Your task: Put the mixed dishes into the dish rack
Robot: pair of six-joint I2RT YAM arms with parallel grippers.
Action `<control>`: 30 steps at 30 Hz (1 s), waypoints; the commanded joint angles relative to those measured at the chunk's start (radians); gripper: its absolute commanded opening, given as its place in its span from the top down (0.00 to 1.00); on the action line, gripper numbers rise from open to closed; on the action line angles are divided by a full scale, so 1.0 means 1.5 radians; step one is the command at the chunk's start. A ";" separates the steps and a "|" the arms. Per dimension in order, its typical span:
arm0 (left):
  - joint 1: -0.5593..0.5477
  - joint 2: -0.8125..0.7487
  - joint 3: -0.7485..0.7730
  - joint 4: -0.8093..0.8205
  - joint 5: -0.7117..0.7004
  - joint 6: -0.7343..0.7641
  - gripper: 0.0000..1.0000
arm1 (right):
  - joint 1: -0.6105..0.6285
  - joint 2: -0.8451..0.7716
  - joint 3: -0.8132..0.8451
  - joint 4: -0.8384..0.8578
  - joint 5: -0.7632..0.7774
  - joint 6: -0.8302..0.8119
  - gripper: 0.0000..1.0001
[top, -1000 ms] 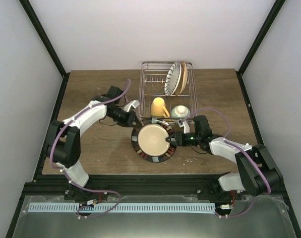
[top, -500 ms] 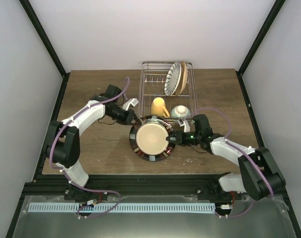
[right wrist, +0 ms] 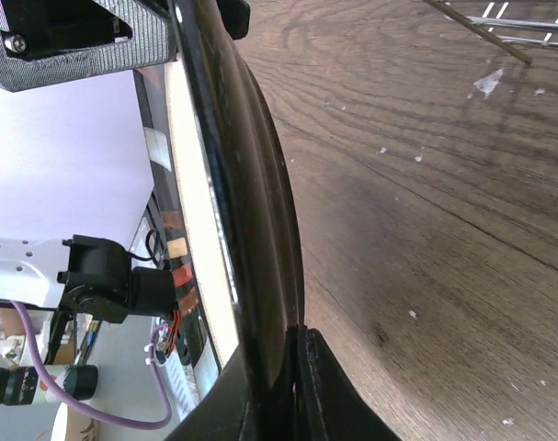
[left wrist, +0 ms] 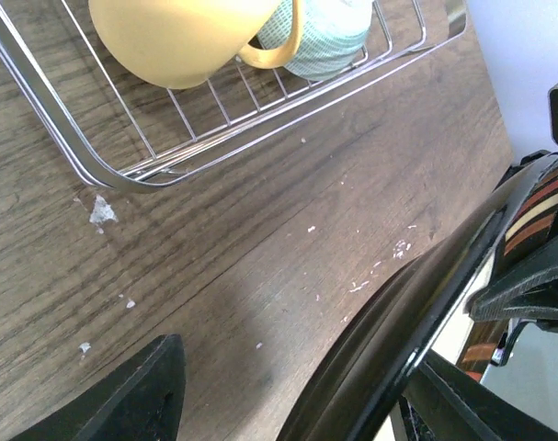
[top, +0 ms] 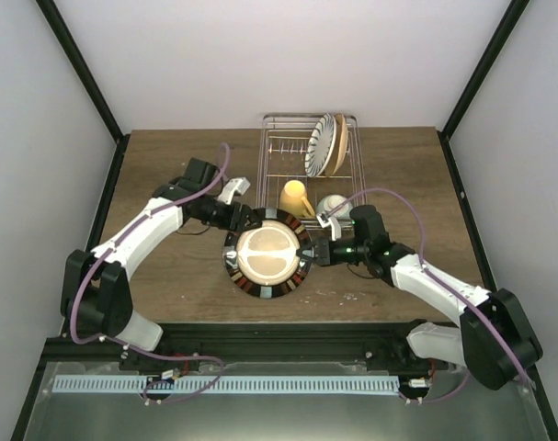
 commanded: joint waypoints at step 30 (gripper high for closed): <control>0.012 -0.092 -0.043 0.043 -0.117 -0.020 0.27 | 0.011 0.052 -0.017 0.215 0.032 -0.004 0.99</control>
